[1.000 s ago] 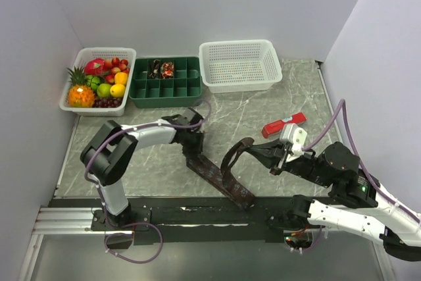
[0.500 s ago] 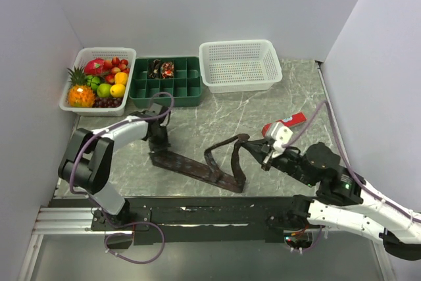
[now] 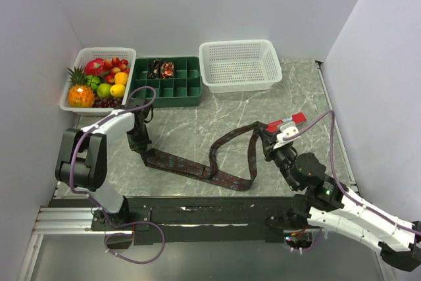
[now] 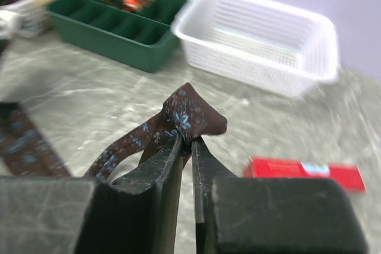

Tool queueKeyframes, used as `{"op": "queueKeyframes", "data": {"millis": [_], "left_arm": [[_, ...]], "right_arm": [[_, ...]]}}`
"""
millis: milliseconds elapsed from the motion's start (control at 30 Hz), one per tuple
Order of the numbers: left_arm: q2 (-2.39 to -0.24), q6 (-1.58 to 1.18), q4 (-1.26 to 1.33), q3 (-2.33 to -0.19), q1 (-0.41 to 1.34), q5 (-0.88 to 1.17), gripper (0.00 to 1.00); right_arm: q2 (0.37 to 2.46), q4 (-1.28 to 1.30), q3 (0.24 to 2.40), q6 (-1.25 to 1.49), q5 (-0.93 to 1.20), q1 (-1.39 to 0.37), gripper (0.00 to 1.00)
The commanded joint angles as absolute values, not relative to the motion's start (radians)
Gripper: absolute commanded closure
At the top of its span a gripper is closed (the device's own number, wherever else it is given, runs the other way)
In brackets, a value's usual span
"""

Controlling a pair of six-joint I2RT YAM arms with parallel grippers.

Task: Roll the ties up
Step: Flatten out the tie at the center of the board.

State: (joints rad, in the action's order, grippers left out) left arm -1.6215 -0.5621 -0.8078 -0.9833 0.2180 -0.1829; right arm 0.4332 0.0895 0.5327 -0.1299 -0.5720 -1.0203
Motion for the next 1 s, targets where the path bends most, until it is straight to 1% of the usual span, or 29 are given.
{"op": "queueKeyframes", "data": {"millis": [0, 33, 67, 100, 133, 167, 200, 233, 300, 333, 367, 433, 467, 533, 567, 633, 667, 733, 800, 833, 867, 900, 933, 967], "left_arm": [[-1.654, -0.514, -0.816, -1.012, 0.183, -0.201, 0.99], [-1.654, -0.514, -0.808, -1.008, 0.183, -0.199, 0.99], [-1.643, -0.514, -0.798, -1.005, 0.183, -0.195, 0.99], [-1.631, -0.512, -0.779, -0.996, 0.183, -0.184, 0.99], [-1.615, -0.512, -0.764, -0.989, 0.183, -0.178, 0.99], [-1.574, -0.512, -0.753, -0.985, 0.184, -0.172, 0.99], [-1.551, -0.515, -0.736, -0.973, 0.186, -0.175, 0.99], [-1.527, -0.518, -0.732, -0.968, 0.187, -0.181, 0.99], [-1.447, -0.531, -0.718, -0.956, 0.187, -0.198, 0.99], [-1.415, -0.537, -0.713, -0.951, 0.187, -0.202, 0.98], [-1.352, -0.543, -0.706, -0.945, 0.187, -0.207, 0.96], [-1.287, -0.56, -0.675, -0.928, 0.187, -0.174, 0.92], [-1.229, -0.561, -0.658, -0.917, 0.189, -0.146, 0.87], [-1.183, -0.566, -0.608, -0.881, 0.196, -0.039, 0.84], [-1.157, -0.574, -0.6, -0.867, 0.215, -0.013, 0.83], [-1.152, -0.603, -0.589, -0.841, 0.248, -0.008, 0.79], [-1.166, -0.615, -0.586, -0.836, 0.291, -0.009, 0.78], [-1.21, -0.644, -0.572, -0.815, 0.339, -0.023, 0.77], [-1.253, -0.673, -0.548, -0.804, 0.391, -0.026, 0.81], [-1.275, -0.683, -0.535, -0.799, 0.409, -0.028, 0.83], [-1.317, -0.693, -0.525, -0.799, 0.443, -0.032, 0.86], [-1.339, -0.71, -0.5, -0.796, 0.457, -0.04, 0.94], [-1.357, -0.718, -0.489, -0.795, 0.468, -0.043, 0.97], [-1.391, -0.725, -0.482, -0.792, 0.483, -0.046, 0.99]], "right_arm": [[0.396, 0.035, 0.511, -0.032, -0.753, -1.002, 0.75], [0.393, 0.047, 0.511, -0.014, -0.764, -1.002, 0.69], [0.381, 0.055, 0.509, -0.011, -0.772, -1.002, 0.67], [0.373, 0.064, 0.508, -0.008, -0.776, -1.0, 0.6], [0.365, 0.074, 0.509, -0.002, -0.779, -1.0, 0.49], [0.347, 0.075, 0.511, -0.002, -0.778, -1.0, 0.47], [0.339, 0.077, 0.512, -0.002, -0.772, -1.002, 0.42], [0.328, 0.078, 0.512, -0.002, -0.756, -1.0, 0.28], [0.307, 0.074, 0.517, -0.002, -0.744, -1.0, 0.17], [0.302, 0.068, 0.517, -0.002, -0.736, -1.0, 0.04], [0.301, 0.066, 0.518, -0.002, -0.723, -1.0, 0.01], [0.313, 0.06, 0.522, -0.008, -0.706, -0.999, 0.01], [0.342, 0.061, 0.525, -0.005, -0.707, -0.999, 0.01], [0.388, 0.072, 0.538, 0.023, -0.712, -1.0, 0.01], [0.447, 0.08, 0.545, 0.038, -0.718, -0.999, 0.01], [0.52, 0.116, 0.586, 0.124, -0.765, -0.991, 0.01], [0.593, 0.158, 0.604, 0.156, -0.768, -0.98, 0.01], [0.67, 0.214, 0.676, 0.268, -0.701, -0.911, 0.01], [0.783, 0.305, 0.757, 0.343, -0.631, -0.85, 0.01], [0.82, 0.331, 0.785, 0.4, -0.535, -0.777, 0.02], [0.887, 0.339, 0.805, 0.413, -0.485, -0.743, 0.03], [0.922, 0.366, 0.851, 0.426, -0.432, -0.711, 0.04], [0.958, 0.379, 0.874, 0.446, -0.355, -0.662, 0.05], [1.029, 0.393, 0.899, 0.452, -0.322, -0.643, 0.06]]}}
